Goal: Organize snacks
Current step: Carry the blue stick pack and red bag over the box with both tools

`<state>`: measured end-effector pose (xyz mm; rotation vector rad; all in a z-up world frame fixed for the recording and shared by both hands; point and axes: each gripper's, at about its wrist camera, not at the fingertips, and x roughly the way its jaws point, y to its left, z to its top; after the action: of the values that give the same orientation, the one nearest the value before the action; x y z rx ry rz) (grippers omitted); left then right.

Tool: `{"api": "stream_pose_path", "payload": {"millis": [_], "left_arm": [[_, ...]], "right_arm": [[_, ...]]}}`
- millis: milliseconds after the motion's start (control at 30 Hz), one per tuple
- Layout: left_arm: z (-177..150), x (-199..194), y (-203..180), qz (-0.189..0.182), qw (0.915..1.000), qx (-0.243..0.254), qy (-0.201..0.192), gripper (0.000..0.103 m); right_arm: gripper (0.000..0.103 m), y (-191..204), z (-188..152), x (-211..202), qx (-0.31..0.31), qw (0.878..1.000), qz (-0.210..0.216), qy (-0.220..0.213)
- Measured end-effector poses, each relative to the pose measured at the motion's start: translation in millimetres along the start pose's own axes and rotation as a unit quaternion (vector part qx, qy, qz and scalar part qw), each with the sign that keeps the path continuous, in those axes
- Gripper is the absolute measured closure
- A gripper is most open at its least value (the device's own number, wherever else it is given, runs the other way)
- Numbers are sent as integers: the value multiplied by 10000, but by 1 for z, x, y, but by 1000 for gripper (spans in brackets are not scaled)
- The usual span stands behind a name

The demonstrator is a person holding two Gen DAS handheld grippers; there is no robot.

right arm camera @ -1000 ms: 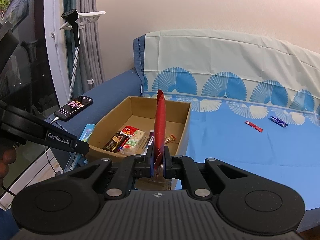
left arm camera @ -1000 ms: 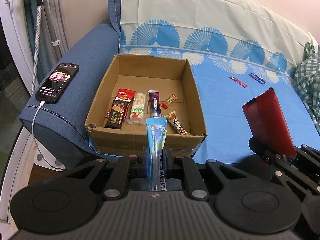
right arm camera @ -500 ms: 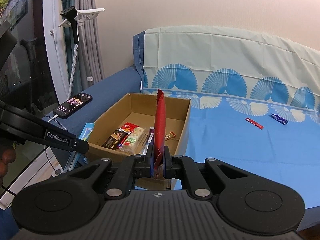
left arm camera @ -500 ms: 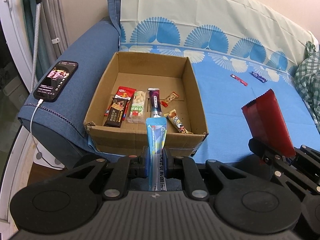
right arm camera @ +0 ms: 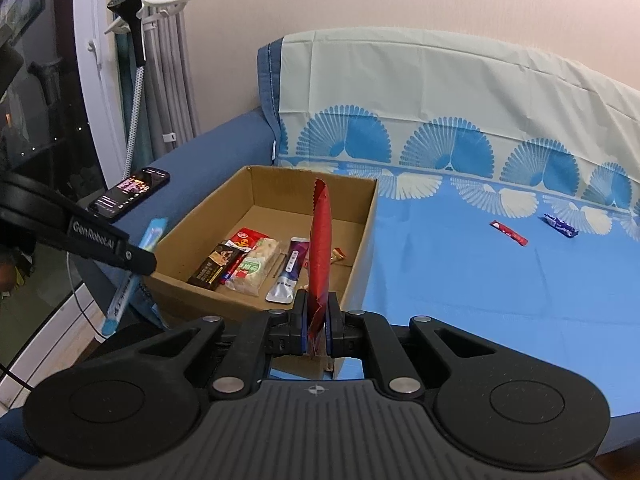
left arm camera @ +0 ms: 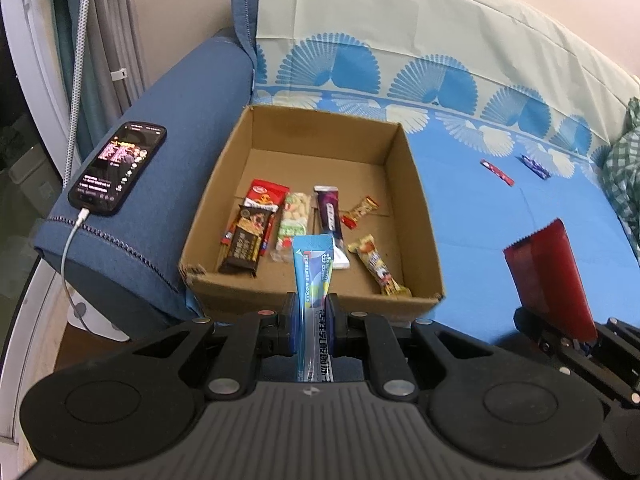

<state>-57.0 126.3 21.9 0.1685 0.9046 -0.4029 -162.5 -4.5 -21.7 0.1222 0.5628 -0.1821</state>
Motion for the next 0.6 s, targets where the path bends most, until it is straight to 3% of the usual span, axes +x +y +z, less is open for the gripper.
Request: {"api": "stream_pose_path", "payload": {"millis": [600], "left_arm": [[75, 76, 26, 131, 9995, -244, 119, 89]], "right_arm": [[95, 10, 38, 89, -172, 9989, 211, 372]]}}
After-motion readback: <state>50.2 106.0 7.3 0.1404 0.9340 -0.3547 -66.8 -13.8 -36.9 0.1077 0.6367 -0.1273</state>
